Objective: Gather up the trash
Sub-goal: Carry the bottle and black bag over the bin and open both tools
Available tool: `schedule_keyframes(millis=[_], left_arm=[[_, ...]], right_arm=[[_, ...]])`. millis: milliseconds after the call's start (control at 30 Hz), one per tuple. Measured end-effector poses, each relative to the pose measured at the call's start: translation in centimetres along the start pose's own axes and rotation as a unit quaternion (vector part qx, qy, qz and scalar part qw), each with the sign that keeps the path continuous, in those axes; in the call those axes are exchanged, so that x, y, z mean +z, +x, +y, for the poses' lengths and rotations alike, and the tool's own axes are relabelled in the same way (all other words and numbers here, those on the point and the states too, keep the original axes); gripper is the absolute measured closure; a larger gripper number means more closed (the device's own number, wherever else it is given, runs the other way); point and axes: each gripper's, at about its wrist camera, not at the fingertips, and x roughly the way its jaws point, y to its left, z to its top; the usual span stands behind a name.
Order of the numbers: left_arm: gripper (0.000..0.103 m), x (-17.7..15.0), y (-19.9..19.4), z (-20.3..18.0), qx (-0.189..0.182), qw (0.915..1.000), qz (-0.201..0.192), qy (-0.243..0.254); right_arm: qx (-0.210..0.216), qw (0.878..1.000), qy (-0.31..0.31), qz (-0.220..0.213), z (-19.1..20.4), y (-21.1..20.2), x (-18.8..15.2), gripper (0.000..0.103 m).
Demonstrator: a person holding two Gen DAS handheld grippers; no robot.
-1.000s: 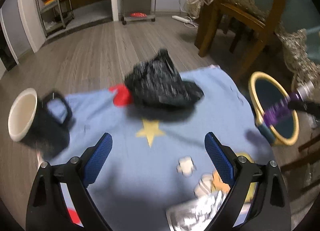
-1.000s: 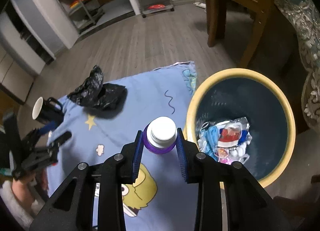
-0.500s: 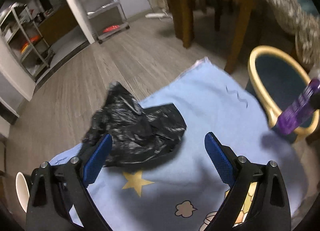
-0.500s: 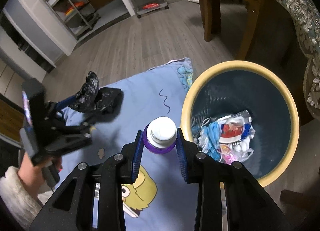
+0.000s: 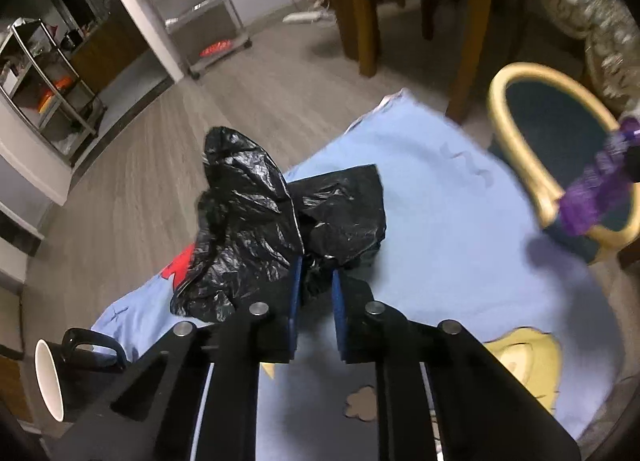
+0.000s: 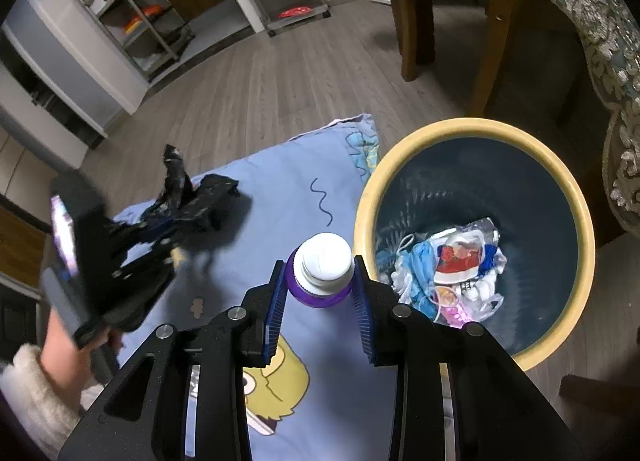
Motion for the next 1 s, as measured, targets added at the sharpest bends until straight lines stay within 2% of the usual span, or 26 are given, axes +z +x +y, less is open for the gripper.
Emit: schedule_keyframes(millis=[233,533,733,867,1000], left_arm=[[0.091,0.8,-4.7,-2.3,-0.049,0.9978,-0.042,0.017],[0.091,3.3,-8.6,-7.0,-0.122,0.9892,-0.079,0.021],[0.091,4.6,-8.9,-10.6,-0.174,0.9811,-0.079,0.034],[0.091,5.1,-8.6,-13.2,-0.213,0.9730,-0.075,0.048],[0.090,5.5,-7.4,-15.9,-0.218,0.9713,-0.062,0.072]], right_arm=[[-0.020,0.999,0.037,-0.022,-2.6,-1.0,0.3,0.069],[-0.071,0.987,0.132,-0.064,-9.6,-2.8,0.2,0.069],[-0.107,0.970,0.205,-0.073,-14.7,-3.1,-1.1,0.069],[-0.101,0.964,0.234,-0.069,-16.1,-2.9,-1.6,0.069],[-0.090,0.961,0.254,-0.068,-16.5,-2.9,-2.1,0.069]])
